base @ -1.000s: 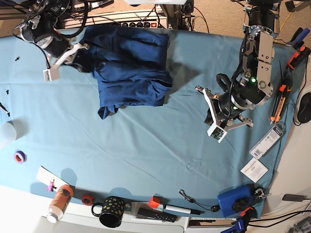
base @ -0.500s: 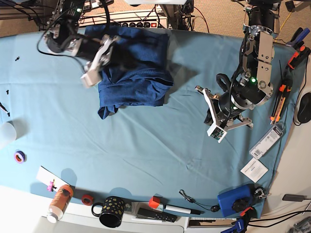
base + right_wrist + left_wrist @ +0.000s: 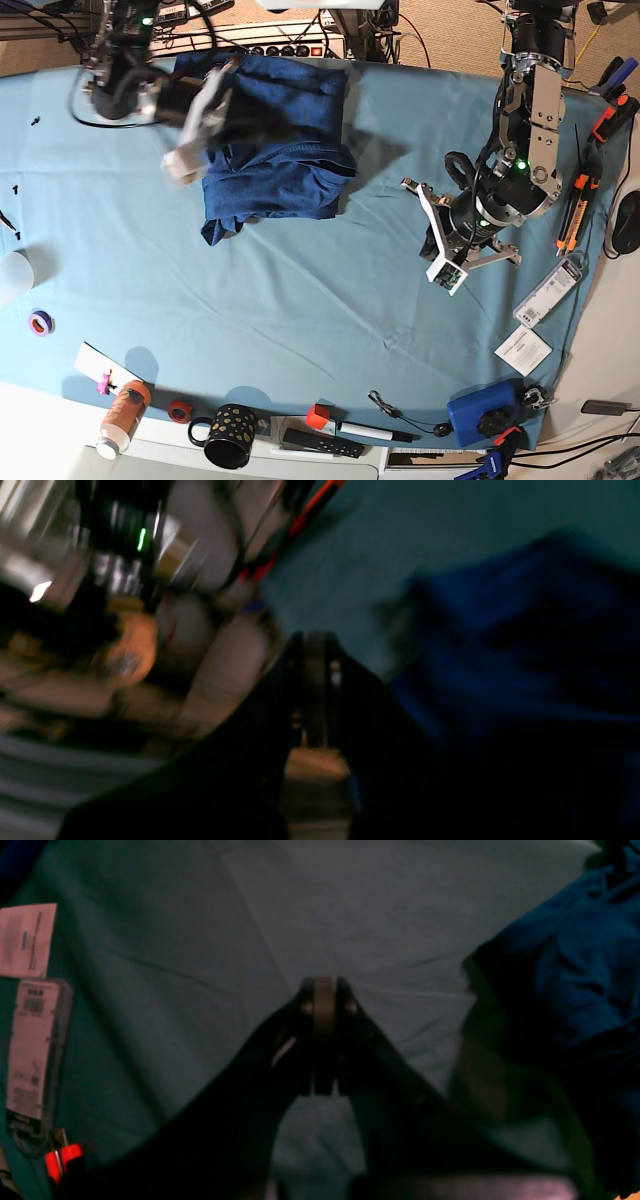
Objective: Layout the t-shirt on the table in an organized manner, then fold the t-shirt properly
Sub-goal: 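Press the folded shirt edge with the right gripper, then withdraw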
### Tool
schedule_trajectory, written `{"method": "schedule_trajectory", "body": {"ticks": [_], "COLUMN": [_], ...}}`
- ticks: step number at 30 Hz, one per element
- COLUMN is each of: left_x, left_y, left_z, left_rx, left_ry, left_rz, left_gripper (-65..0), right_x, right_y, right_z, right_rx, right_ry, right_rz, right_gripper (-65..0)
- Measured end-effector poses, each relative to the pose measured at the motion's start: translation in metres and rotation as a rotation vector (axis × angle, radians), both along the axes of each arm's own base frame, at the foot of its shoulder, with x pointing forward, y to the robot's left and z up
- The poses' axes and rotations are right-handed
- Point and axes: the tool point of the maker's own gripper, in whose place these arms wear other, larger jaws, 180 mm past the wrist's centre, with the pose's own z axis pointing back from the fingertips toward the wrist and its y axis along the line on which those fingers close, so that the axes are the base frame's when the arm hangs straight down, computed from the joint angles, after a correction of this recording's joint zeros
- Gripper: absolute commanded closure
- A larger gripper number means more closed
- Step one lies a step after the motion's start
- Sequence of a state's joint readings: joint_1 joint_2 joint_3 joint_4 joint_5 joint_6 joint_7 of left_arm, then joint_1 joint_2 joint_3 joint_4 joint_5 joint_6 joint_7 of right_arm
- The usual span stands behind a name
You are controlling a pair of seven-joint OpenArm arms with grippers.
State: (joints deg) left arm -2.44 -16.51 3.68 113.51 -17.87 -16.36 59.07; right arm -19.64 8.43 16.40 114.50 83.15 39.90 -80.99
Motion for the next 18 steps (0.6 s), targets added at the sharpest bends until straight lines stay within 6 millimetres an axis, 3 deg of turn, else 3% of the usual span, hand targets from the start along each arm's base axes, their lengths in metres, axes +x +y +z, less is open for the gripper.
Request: {"method": "schedule_trajectory", "body": {"ticks": [3,8,10,12,15,18], "left_x": [0.0,0.0,0.0,0.0,0.0,0.0], "left_y": [0.0,0.0,0.0,0.0,0.0,0.0], "left_z": [0.0,0.0,0.0,0.0,0.0,0.001], "left_rx": [0.0,0.0,0.0,0.0,-0.001,-0.003], "left_ry": [0.0,0.0,0.0,0.0,-0.001,-0.003], "left_rz": [0.0,0.0,0.0,0.0,0.0,-0.001], "left_gripper": [0.0,0.0,0.0,0.0,0.0,0.0], "right_x": [0.017,0.02,0.019,0.023,0.034,0.037], "right_y": [-0.034,-0.131,-0.156,-0.162,-0.151,-0.137], "right_z": [0.002,-0.043,-0.046,-0.046,-0.042,-0.059], "right_rx": [-0.051,-0.422,-0.496,-0.526,-0.491,-0.503], "right_ry": [-0.033,0.078,0.087,0.081,0.048,0.088], "right_rz": [-0.172,-0.492,-0.574,-0.589,-0.565,-0.505], "right_gripper": [0.0,0.0,0.0,0.0,0.0,0.0]}}
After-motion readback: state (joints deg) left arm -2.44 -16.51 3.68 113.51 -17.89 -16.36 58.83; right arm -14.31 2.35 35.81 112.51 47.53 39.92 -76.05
